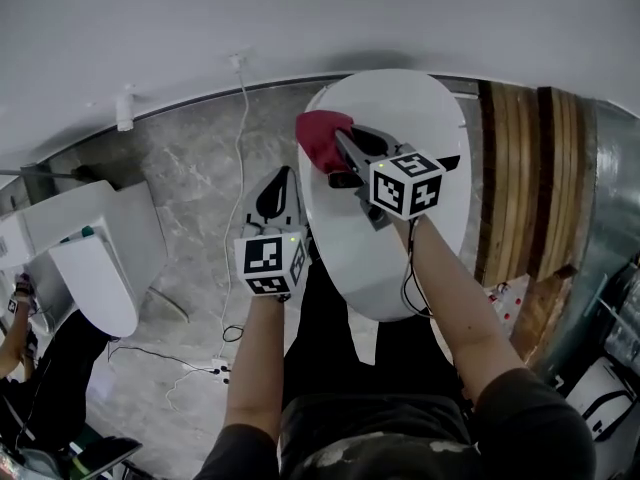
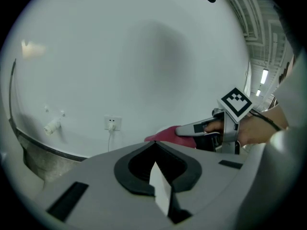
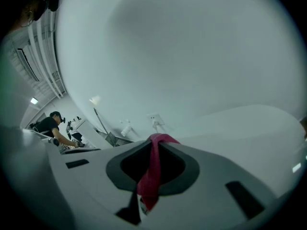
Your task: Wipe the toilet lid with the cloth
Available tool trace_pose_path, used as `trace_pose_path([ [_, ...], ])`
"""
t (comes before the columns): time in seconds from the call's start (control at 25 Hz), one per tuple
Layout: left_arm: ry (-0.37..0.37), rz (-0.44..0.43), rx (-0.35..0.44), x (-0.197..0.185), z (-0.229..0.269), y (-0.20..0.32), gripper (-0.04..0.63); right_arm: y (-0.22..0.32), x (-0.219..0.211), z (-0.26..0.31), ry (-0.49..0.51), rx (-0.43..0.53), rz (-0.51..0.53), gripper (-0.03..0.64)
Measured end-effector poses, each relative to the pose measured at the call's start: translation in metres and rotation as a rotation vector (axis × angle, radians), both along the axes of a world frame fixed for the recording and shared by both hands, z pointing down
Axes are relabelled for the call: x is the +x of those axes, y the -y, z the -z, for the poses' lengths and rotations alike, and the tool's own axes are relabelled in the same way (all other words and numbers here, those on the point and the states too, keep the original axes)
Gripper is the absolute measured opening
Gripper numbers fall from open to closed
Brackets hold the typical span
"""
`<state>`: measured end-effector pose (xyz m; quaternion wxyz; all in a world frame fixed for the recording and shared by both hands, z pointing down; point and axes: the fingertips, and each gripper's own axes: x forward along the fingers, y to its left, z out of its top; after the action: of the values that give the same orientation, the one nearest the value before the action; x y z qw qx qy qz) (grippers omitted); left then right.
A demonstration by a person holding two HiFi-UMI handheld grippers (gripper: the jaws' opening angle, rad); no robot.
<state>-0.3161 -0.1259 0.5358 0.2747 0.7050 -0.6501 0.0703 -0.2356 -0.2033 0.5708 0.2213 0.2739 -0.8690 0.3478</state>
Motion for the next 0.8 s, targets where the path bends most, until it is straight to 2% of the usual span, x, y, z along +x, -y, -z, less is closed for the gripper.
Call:
trace_pose_path([
  [0.24,0.037,0.018,-0.028,0.022,-0.006,0.014,0.008,0.048,0.031,-0.008,0.028,-0.010,-0.034,0.041],
  [0.4,0.059,0.022,-0.038,0.040,-0.010,0.031,0.008,0.081,0.067,-0.006,0.048,-0.003,-0.087,0.041],
  [0.64,0.081,-0.007,-0.040,0.078,-0.010,0.051,0.008,0.115,0.157,-0.010,0.035,0.005,-0.220,0.041],
  [0.8,0.083,-0.043,-0.045,0.110,-0.012,0.054,0.008,0.118,0.223,-0.011,0.030,-0.007,-0.330,0.041],
])
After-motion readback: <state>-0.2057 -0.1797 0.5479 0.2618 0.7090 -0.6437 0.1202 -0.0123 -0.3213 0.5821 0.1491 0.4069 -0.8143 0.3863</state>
